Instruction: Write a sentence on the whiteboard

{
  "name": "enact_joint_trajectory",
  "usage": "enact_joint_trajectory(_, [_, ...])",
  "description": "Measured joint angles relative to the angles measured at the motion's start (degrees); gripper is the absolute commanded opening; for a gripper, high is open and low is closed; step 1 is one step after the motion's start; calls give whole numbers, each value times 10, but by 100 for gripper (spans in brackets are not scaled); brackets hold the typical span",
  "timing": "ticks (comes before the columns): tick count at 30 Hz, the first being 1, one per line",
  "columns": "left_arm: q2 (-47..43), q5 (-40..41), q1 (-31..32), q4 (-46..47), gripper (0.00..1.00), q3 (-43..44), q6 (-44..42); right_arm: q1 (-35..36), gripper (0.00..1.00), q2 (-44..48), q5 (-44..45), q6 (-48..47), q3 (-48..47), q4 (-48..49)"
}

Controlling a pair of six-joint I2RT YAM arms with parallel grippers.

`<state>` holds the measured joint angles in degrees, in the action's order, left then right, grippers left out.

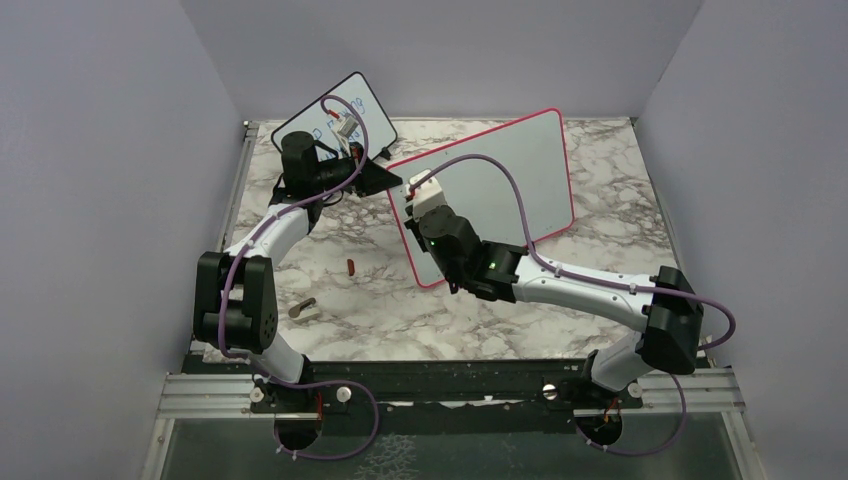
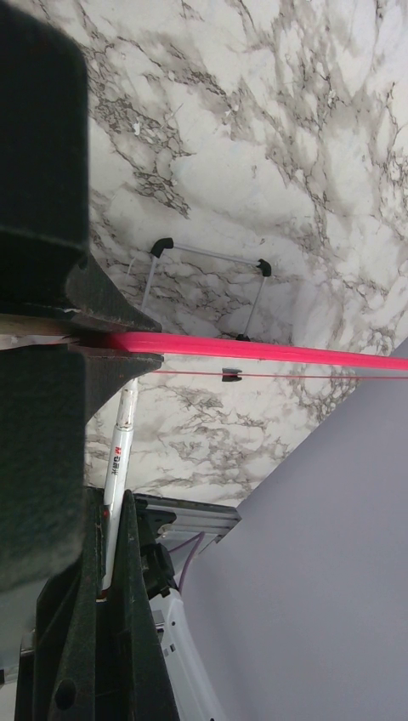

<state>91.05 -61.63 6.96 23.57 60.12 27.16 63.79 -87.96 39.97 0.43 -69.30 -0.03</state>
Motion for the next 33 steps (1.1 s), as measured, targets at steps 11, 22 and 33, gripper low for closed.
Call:
enact_joint_trajectory(11, [0, 0, 0, 0, 0, 0, 0, 0, 0, 5, 11, 15, 0, -26])
enact_joint_trajectory(22, [0, 0, 0, 0, 0, 0, 0, 0, 0, 7, 12, 21, 0, -33])
enact_joint_trajectory(33, [0, 0, 0, 0, 0, 0, 0, 0, 1, 10, 12, 26, 0, -43])
